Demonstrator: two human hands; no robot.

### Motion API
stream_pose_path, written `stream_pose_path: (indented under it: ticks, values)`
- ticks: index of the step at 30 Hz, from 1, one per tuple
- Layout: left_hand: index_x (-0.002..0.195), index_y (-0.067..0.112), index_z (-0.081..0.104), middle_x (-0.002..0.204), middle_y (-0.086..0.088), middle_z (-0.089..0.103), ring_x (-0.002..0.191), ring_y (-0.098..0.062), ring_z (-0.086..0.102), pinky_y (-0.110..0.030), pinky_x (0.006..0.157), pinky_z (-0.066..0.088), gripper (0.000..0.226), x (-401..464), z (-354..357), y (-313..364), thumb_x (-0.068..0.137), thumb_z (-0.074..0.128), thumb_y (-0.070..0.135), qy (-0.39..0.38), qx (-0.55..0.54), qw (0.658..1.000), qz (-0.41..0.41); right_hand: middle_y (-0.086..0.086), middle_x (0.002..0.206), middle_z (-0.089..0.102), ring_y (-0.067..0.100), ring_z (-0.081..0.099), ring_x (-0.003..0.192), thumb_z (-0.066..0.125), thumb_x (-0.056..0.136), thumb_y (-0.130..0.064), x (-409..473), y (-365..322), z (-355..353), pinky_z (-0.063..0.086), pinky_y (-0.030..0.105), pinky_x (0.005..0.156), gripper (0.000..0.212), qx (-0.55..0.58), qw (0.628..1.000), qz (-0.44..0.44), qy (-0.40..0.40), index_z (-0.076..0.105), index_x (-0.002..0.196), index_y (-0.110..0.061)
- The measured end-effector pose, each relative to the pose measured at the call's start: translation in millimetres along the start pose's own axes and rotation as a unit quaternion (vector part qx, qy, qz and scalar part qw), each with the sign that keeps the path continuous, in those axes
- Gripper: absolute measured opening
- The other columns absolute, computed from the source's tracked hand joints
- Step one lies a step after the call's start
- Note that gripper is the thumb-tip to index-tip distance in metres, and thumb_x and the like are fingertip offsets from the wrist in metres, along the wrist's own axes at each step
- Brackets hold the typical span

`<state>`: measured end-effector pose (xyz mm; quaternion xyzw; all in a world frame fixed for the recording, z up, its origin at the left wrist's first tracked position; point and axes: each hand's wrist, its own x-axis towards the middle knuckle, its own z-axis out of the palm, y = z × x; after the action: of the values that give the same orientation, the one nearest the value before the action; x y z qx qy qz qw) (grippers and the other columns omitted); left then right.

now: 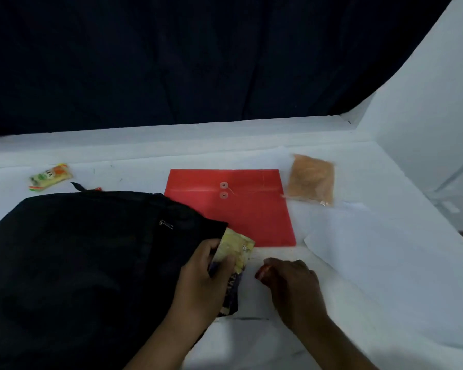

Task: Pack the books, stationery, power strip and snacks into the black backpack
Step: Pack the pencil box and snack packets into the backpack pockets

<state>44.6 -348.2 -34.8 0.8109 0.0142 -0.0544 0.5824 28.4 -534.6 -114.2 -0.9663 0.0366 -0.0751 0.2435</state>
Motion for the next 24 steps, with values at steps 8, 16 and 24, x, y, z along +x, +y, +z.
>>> stream_pose_path:
  ticks: [8,16,24]
  values:
    - [0.107,0.030,0.064,0.091,0.013,0.071,0.082,-0.010,0.068,-0.025,0.070,0.054,0.017,-34,-32,-3,0.101,0.055,0.017,0.003,-0.039,0.999,0.022,-0.008,0.107,0.067,0.010,0.060,0.098,0.050,0.097,-0.032,-19,-44,-10,0.050,0.030,0.084,0.025,0.162,0.983,0.021,0.085,0.069,0.111,-0.026]
    - [0.108,0.025,0.067,0.092,0.011,0.073,0.081,-0.010,0.069,-0.020,0.067,0.053,0.027,-55,-69,-4,0.102,0.049,0.006,0.036,-0.067,0.996,0.056,-0.001,0.073,0.068,0.012,0.062,0.065,0.059,0.096,-0.037,-37,-146,-22,0.048,0.034,0.061,0.019,0.403,0.912,0.070,-0.040,0.068,0.085,-0.025]
    - [0.119,0.015,0.069,0.110,0.004,0.066,0.101,-0.013,0.062,-0.017,0.084,0.043,0.023,-56,-116,-40,0.097,0.062,0.020,0.152,0.218,0.956,0.122,0.006,0.083,0.071,0.030,0.069,0.081,0.055,0.097,-0.041,-38,-169,-5,0.055,0.057,0.075,0.017,0.446,0.887,0.109,-0.044,0.063,0.088,-0.030]
